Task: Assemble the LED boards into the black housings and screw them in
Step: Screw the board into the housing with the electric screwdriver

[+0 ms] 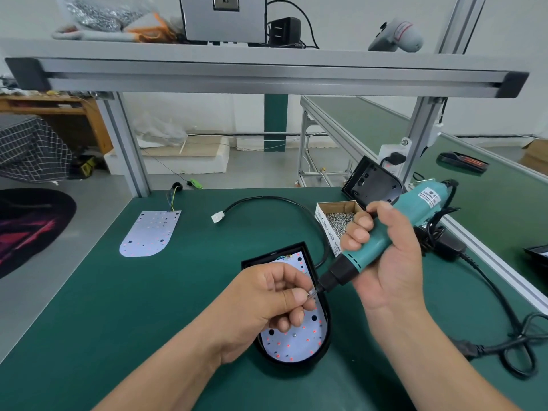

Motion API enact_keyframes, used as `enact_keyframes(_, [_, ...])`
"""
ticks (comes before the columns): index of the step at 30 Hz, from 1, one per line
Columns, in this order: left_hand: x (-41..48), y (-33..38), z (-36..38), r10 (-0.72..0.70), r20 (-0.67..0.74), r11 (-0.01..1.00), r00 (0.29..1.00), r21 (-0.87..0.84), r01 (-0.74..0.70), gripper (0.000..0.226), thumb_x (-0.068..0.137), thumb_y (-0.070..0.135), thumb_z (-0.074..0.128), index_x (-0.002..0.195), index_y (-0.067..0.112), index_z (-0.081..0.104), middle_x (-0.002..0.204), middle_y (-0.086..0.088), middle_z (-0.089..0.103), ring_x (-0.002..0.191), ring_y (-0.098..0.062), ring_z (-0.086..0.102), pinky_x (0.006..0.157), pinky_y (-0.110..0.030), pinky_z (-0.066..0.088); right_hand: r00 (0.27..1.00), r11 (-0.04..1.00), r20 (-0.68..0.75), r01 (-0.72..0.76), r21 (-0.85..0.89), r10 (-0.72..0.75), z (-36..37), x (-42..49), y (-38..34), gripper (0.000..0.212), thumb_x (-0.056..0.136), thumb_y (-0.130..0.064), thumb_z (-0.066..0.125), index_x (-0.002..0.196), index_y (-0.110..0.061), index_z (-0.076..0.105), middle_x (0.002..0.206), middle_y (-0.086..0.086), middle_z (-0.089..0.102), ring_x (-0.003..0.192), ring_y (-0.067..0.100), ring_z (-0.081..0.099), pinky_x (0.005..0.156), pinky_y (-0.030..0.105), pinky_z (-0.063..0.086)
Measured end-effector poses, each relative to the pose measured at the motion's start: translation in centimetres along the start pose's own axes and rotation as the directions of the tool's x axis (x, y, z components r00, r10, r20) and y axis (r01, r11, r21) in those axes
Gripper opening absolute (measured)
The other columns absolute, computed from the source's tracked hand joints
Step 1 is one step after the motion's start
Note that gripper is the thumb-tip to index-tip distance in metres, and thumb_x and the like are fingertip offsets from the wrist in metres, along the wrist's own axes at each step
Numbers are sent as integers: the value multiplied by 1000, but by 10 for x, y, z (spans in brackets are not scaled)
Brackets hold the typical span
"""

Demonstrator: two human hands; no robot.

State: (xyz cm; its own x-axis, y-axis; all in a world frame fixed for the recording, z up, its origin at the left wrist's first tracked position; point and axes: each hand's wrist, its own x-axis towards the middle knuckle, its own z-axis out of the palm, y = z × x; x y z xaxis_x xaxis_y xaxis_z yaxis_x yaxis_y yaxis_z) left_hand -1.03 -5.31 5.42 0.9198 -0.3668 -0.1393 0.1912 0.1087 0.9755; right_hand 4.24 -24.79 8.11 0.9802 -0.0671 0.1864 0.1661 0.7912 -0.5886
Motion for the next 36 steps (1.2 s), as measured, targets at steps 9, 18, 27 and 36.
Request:
enact_keyframes(9, [0, -2, 1, 6, -12, 1000, 1000, -14, -6, 29, 101, 0, 65, 91, 21, 81, 94, -14, 75, 66, -15, 59, 57, -21, 48, 998, 997, -45, 55, 59, -52, -2, 3, -6, 16, 100, -19, 57, 85, -17, 61, 76, -1, 49, 59, 11, 45, 53, 23, 44])
enact_keyframes(18, [2, -4, 0, -14, 7, 998, 1000, -53, 15, 19, 95, 9, 67, 95, 20, 83, 95, -12, 75, 67, -14, 60, 58, -20, 50, 997, 997, -31, 66, 33, -65, -2, 2, -3, 14, 99, -19, 57, 86, -17, 60, 75, -2, 50, 58, 11, 45, 53, 23, 44])
enact_keyframes(27, [1, -2, 0, -2, 1, 999, 1000, -42, 3, 29, 103, -4, 62, 94, 17, 80, 93, -13, 75, 64, -14, 62, 57, -21, 49, 998, 998, -31, 64, 15, -63, -2, 2, -3, 14, 99, -18, 56, 86, -17, 60, 74, -1, 49, 58, 10, 45, 53, 22, 44])
enact_keyframes(36, [3, -4, -1, 55, -88, 995, 995, 92, -47, 24, 102, -3, 63, 97, 14, 78, 89, -13, 78, 62, -15, 63, 57, -21, 50, 991, 998, -122, 54, -17, -55, -1, 5, 4, 16, 99, -25, 65, 86, -17, 59, 73, -1, 50, 58, 11, 47, 53, 23, 45])
